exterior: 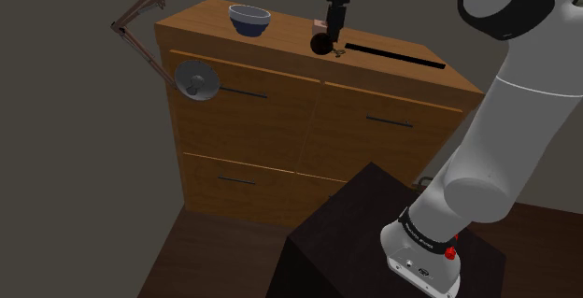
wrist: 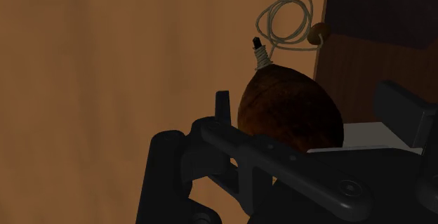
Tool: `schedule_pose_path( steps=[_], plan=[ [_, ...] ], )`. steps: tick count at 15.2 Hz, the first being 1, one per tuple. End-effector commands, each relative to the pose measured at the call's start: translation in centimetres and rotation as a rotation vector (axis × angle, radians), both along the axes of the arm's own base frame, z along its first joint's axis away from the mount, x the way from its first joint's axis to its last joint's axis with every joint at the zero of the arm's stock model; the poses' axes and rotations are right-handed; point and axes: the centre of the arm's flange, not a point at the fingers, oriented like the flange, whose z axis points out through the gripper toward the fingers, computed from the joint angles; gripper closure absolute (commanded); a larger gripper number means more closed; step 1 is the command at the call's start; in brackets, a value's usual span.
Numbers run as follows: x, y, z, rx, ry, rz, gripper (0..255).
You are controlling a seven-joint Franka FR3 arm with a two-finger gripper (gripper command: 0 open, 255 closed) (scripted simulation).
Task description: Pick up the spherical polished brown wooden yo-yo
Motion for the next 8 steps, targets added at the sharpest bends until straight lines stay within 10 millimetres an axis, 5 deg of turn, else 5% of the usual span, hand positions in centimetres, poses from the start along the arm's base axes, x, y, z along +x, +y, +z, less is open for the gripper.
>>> schedule_pose_path(
  steps=[1, 6, 7, 8],
  plan=[
    [0.1, 0.0, -0.9, 0.0, -0.001, 0.003, 0],
    [0.1, 0.0, -2.3, 0.0, -0.001, 0.003, 0],
    [0.1, 0.0, -2.3, 0.0, -0.001, 0.003, 255],
    [0.1, 0.0, -2.3, 0.0, -0.001, 0.003, 255]
  ],
)
